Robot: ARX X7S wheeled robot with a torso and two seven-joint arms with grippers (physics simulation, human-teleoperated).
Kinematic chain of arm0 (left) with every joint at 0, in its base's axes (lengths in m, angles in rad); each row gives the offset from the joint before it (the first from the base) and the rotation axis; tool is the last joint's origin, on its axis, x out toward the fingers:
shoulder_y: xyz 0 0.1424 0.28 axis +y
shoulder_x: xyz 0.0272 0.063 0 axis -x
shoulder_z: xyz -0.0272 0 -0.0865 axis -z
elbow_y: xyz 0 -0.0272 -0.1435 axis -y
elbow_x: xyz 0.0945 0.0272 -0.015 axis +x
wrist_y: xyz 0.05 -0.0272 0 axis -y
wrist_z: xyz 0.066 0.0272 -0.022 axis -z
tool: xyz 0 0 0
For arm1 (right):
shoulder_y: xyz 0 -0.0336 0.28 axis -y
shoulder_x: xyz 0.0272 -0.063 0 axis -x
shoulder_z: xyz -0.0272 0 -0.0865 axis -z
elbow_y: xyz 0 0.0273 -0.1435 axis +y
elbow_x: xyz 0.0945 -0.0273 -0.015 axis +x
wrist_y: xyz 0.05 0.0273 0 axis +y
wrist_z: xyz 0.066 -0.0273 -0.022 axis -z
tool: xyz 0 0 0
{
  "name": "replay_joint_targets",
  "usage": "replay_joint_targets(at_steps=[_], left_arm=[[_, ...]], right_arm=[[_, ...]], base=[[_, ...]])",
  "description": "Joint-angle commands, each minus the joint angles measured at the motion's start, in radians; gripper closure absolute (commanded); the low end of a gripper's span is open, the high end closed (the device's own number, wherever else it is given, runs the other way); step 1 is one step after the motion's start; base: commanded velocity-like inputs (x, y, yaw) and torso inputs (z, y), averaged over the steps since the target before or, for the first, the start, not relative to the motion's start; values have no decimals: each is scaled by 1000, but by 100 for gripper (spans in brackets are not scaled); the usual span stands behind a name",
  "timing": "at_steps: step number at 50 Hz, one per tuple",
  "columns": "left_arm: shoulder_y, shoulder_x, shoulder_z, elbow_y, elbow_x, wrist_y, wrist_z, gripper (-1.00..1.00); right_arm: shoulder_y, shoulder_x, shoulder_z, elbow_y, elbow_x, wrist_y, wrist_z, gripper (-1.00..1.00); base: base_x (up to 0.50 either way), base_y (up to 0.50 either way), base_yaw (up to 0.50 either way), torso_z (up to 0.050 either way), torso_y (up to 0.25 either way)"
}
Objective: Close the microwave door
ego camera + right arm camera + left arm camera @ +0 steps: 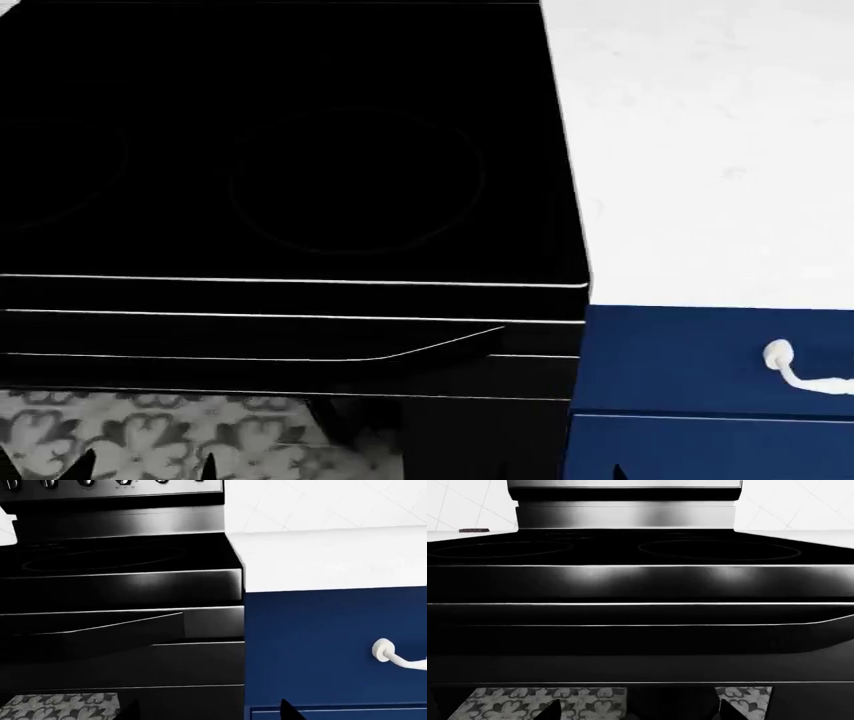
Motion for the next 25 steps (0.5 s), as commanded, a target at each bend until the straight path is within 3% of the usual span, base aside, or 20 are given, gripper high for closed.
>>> replay_joint_targets(at_steps=[1,25], left_arm=[[1,-20,19,2,-15,2,-21,-100],[-7,-45,49,-6,-45,8,-51,-100]], right_arm=[[-8,19,-31,-4,0,-31,16,-100],[1,46,-67,8,12,-31,51,-100]], base=[[0,500,0,0,0],[0,500,0,0,0]])
